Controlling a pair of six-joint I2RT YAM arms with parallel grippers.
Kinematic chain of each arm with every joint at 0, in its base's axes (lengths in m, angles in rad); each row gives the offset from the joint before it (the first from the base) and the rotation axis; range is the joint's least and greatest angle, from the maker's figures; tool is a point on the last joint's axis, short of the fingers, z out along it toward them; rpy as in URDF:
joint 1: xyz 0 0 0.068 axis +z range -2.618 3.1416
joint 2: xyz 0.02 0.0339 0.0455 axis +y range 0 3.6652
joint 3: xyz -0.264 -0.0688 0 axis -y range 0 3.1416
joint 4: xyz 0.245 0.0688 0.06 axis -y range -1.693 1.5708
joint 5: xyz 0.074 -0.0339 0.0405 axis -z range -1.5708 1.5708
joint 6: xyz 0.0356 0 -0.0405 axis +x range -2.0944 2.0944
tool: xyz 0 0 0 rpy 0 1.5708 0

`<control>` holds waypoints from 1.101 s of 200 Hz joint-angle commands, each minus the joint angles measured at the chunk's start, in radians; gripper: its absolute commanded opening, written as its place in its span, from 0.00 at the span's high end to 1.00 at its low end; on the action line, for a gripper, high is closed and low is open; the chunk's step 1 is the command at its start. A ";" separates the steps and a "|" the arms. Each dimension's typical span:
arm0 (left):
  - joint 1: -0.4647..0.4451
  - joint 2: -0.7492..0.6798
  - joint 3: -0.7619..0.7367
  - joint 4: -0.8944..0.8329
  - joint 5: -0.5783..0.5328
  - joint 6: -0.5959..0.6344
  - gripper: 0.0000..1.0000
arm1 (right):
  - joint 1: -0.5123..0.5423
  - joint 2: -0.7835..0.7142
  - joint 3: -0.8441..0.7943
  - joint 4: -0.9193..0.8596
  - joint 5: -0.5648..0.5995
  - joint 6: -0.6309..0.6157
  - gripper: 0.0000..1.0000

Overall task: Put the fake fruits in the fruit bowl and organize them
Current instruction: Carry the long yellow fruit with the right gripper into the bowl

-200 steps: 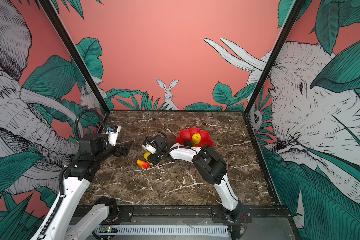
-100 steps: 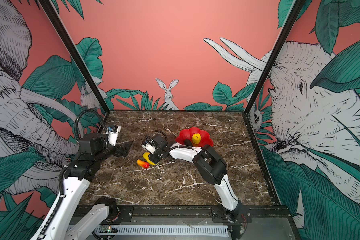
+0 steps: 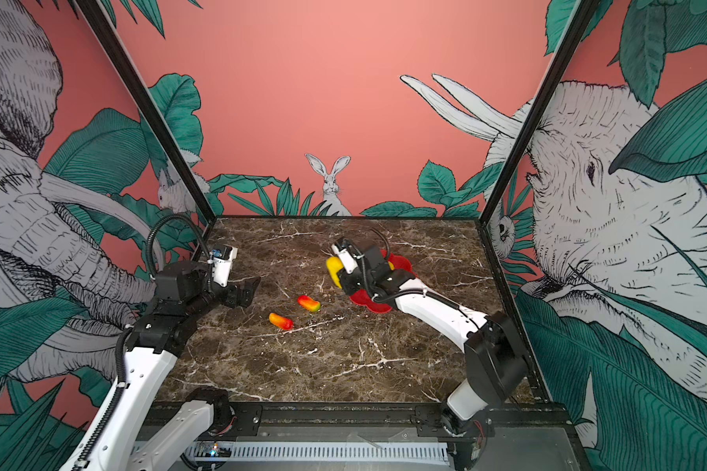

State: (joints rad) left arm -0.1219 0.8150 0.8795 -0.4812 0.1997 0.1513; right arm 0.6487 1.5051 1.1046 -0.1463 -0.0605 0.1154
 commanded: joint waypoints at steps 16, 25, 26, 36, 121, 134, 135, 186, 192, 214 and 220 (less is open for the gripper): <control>0.001 -0.007 -0.010 -0.006 0.012 0.010 0.00 | -0.123 -0.147 -0.144 -0.006 0.308 0.165 0.73; 0.000 -0.005 -0.009 -0.006 0.014 0.010 0.00 | -0.157 -0.170 -0.171 -0.015 0.341 0.192 0.74; -0.001 -0.004 -0.009 -0.006 0.014 0.010 0.00 | -0.160 -0.172 -0.174 -0.016 0.343 0.195 0.74; 0.001 -0.002 -0.009 -0.007 0.015 0.010 0.00 | -0.196 -0.186 -0.199 -0.018 0.355 0.215 0.76; 0.001 0.005 -0.009 -0.007 0.011 0.010 0.00 | -0.255 -0.007 -0.188 0.087 0.248 0.271 0.80; 0.000 0.006 -0.009 -0.007 0.010 0.010 0.00 | -0.255 0.022 -0.168 0.077 0.250 0.273 0.80; 0.001 0.006 -0.010 -0.007 0.010 0.010 0.00 | -0.255 0.024 -0.166 0.077 0.250 0.273 0.80; 0.000 0.004 -0.010 -0.008 0.006 0.013 0.00 | -0.257 0.089 -0.138 0.086 0.238 0.287 0.81; 0.001 0.005 -0.010 -0.007 0.006 0.013 0.00 | -0.257 0.089 -0.138 0.090 0.237 0.288 0.81; 0.000 0.006 -0.010 -0.009 0.005 0.013 0.00 | -0.257 0.123 -0.135 0.099 0.234 0.290 0.81; 0.001 0.006 -0.010 -0.009 0.004 0.013 0.00 | -0.257 0.128 -0.135 0.102 0.233 0.291 0.81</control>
State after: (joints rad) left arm -0.1219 0.8219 0.8795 -0.4812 0.2020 0.1513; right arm 0.3920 1.6047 0.9497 -0.0780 0.1753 0.3859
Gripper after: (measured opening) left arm 0.996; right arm 0.192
